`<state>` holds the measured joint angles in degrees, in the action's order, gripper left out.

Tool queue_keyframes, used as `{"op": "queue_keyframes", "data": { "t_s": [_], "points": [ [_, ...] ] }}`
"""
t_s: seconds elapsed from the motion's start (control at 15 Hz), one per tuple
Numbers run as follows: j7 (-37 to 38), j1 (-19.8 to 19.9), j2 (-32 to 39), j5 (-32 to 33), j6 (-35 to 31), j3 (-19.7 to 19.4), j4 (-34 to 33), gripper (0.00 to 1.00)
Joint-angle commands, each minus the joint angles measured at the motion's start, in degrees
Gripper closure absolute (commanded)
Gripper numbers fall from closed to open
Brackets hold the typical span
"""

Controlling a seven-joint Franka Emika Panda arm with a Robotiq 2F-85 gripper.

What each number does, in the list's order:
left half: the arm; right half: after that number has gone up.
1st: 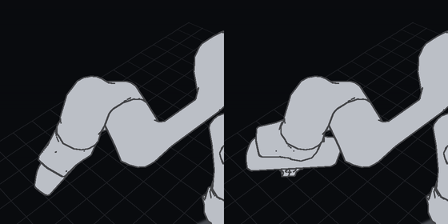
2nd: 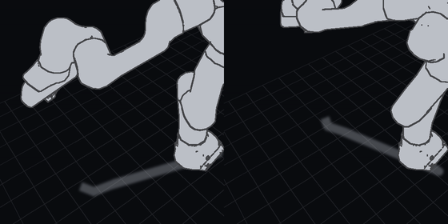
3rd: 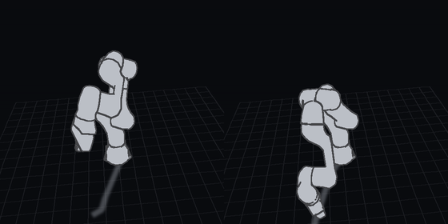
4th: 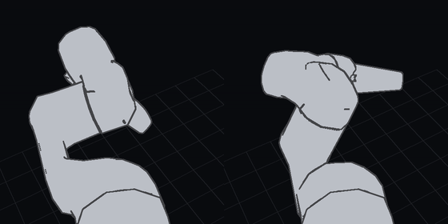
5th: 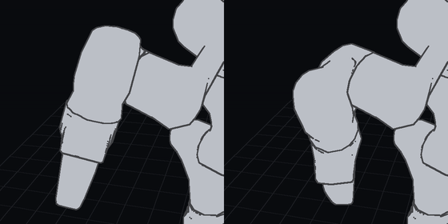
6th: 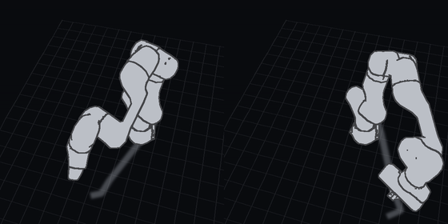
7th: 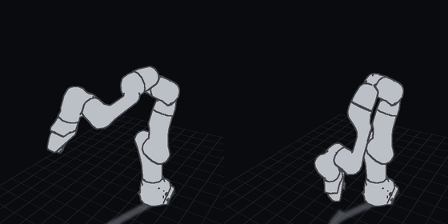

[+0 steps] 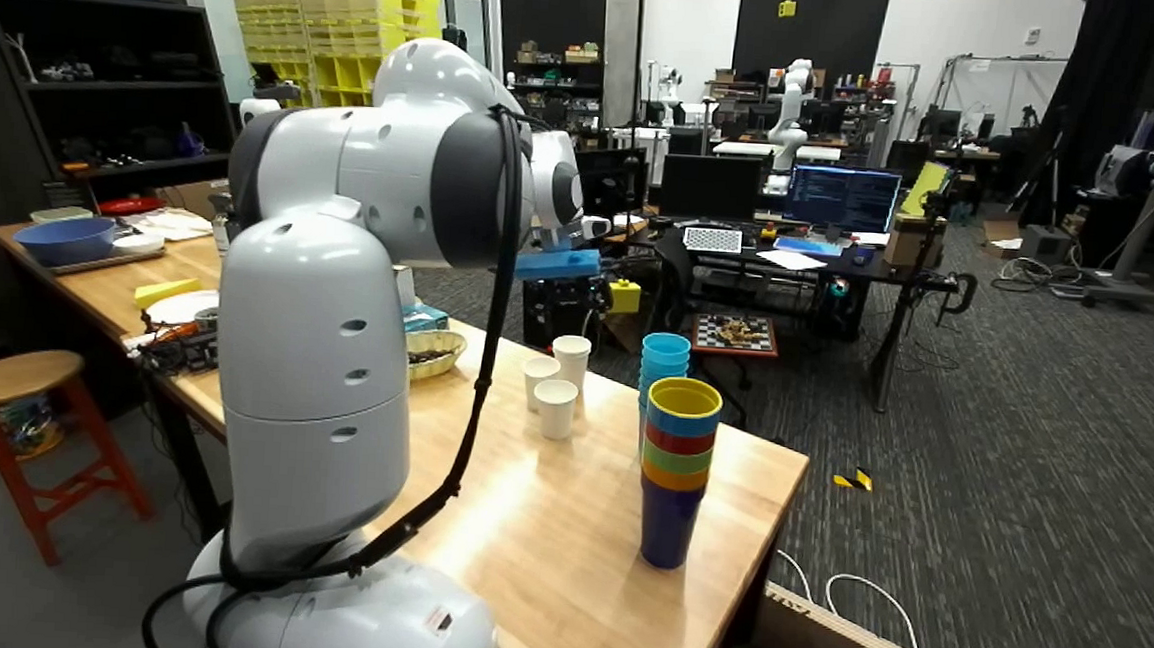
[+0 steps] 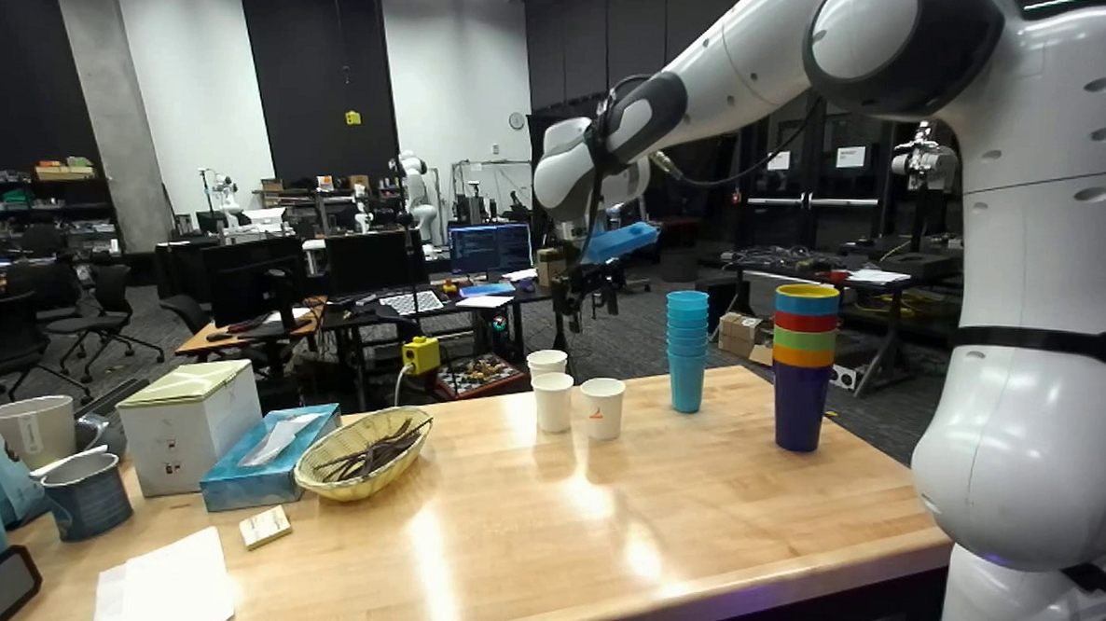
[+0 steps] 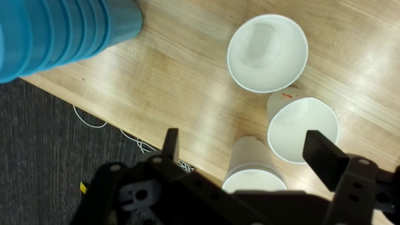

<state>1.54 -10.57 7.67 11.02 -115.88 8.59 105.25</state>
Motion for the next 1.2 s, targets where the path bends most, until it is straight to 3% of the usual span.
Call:
{"op": "queue_keyframes", "data": {
  "t_s": [0.0, 0.53, 1.13],
  "points": [
    [-0.71, 1.72, -5.84, -3.27, -4.30, -0.62, 8.66, 0.00],
    [-2.86, 3.26, -9.70, -8.92, -12.76, -1.19, 19.05, 0.00],
    [-3.83, 3.25, -9.36, -10.34, -18.28, -1.34, 24.24, 0.00]
  ]
}}
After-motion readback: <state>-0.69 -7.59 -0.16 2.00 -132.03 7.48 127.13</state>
